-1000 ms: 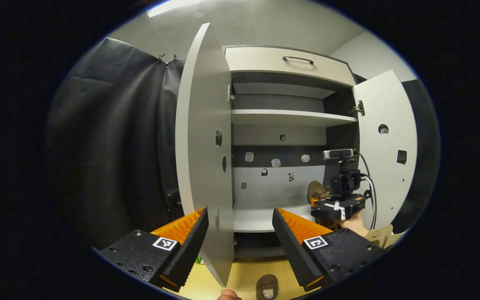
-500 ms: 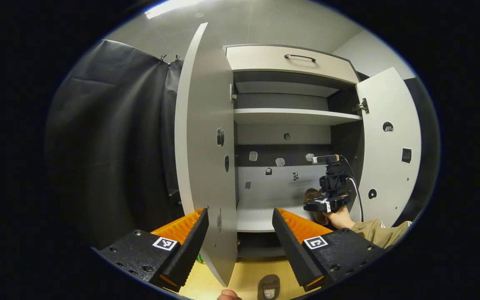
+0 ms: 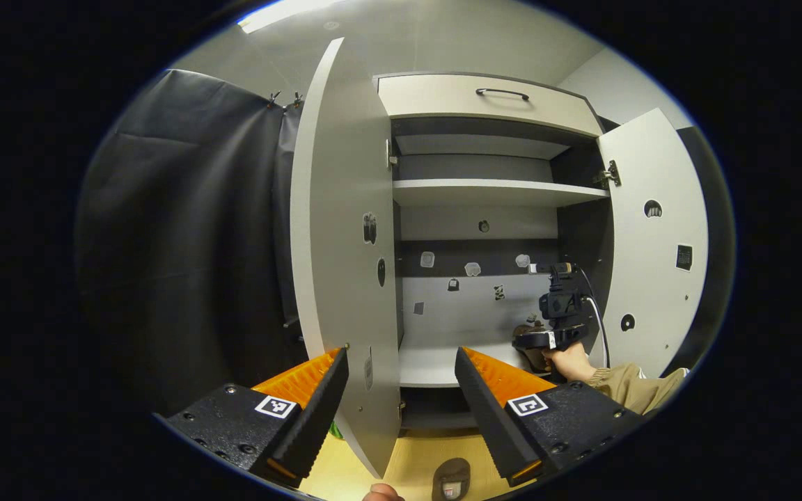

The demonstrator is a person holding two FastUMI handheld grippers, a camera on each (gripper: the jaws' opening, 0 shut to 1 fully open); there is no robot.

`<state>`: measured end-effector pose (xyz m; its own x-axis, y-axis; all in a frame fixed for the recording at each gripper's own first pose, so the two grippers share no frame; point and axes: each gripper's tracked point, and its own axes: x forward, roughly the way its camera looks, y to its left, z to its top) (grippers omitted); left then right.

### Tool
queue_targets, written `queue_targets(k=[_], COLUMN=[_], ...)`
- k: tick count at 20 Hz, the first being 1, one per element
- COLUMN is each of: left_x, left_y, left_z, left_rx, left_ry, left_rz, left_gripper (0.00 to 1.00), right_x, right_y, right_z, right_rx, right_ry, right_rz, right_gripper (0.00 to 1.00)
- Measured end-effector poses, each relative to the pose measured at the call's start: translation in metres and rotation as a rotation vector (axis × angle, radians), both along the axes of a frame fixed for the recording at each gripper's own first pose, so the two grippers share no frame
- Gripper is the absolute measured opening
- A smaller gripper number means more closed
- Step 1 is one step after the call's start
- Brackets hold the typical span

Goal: Grab one shoe with the right hand and put it into the shoe cabinet, grab the other shoe with the left hand and put it into the shoe cabinet; then close the right door with the right hand and the left door with the left hand.

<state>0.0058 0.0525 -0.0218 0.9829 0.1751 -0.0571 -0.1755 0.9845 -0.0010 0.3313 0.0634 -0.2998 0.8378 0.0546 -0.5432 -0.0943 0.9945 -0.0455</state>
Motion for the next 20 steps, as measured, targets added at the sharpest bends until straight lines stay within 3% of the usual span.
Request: queue_targets(k=[8, 14, 19, 20], left_x=[0.003, 0.014, 0.027, 0.030], left_y=[-0.011, -0.036, -0.054, -0.055], left_z=[-0.010, -0.044, -0.114, -0.129], left_rx=[-0.033, -0.039, -0.051, -0.054], left_ry=[0.011, 0.067, 0.189, 0.217], left_rz=[-0.037, -0.107, -0.161, -0.170], left_gripper=[0.95, 0.95, 0.95, 0.96], right_x=[-0.045, -0.108, -0.168, -0.179], right_y=[0.002, 0.011, 0.006, 0.003], right_z=[0.038, 0.122, 0.196, 0.208], right_rx=[-0.022, 0.044, 0.093, 0.097], right_ry=[-0.037, -0.186, -0.315, -0.336], right_rz=[0.045, 0.096, 0.106, 0.103], right_gripper=[0.15, 0.15, 0.18, 0.14])
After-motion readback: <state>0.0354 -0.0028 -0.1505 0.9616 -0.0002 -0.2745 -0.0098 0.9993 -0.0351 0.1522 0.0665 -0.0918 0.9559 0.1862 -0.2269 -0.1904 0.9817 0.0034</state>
